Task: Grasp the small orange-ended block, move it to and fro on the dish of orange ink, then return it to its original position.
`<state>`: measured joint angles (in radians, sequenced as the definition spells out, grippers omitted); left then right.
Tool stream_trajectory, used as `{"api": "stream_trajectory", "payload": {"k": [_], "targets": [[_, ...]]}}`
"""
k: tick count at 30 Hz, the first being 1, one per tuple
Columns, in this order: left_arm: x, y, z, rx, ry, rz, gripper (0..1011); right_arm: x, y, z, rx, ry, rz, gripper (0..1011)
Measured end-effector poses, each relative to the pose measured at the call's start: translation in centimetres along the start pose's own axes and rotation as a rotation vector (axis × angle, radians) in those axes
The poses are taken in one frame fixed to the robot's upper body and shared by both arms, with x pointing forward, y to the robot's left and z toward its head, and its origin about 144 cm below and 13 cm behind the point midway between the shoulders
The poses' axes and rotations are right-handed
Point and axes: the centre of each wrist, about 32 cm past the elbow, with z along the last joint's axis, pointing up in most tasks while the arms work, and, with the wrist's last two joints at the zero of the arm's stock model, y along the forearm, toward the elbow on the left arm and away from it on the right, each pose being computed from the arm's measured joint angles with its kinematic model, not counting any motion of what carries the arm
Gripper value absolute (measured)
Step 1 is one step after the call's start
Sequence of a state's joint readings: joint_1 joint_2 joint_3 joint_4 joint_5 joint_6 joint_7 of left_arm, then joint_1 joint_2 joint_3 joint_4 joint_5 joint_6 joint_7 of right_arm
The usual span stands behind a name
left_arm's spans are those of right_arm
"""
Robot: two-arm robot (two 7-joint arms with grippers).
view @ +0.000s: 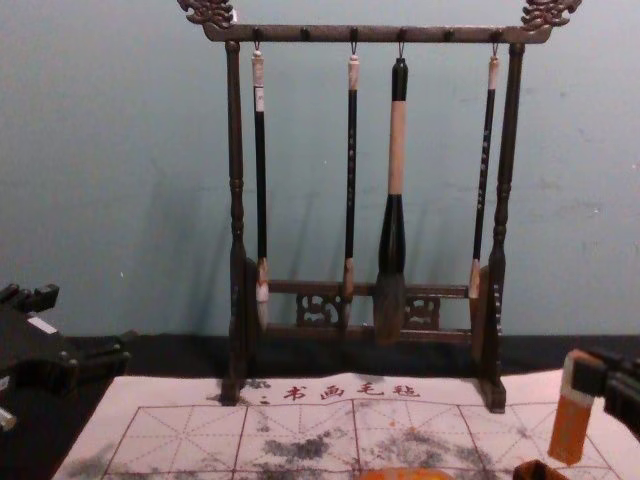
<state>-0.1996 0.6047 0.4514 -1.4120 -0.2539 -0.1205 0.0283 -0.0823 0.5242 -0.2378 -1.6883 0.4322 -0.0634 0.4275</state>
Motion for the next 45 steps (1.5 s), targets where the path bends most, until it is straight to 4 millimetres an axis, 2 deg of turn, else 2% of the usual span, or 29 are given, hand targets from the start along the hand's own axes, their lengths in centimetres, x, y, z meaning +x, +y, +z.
{"api": "stream_trajectory", "payload": {"k": [27, 45], "targets": [[0.0, 0.0, 0.0, 0.000, 0.000, 0.000, 1001, 1.1, 1.5, -1.6, -0.066, 0.009, -0.027, 81], [0.0, 0.0, 0.0, 0.000, 0.000, 0.000, 1001, 1.1, 2.1, -2.2, -0.093, 0.017, 0.007, 81]]}}
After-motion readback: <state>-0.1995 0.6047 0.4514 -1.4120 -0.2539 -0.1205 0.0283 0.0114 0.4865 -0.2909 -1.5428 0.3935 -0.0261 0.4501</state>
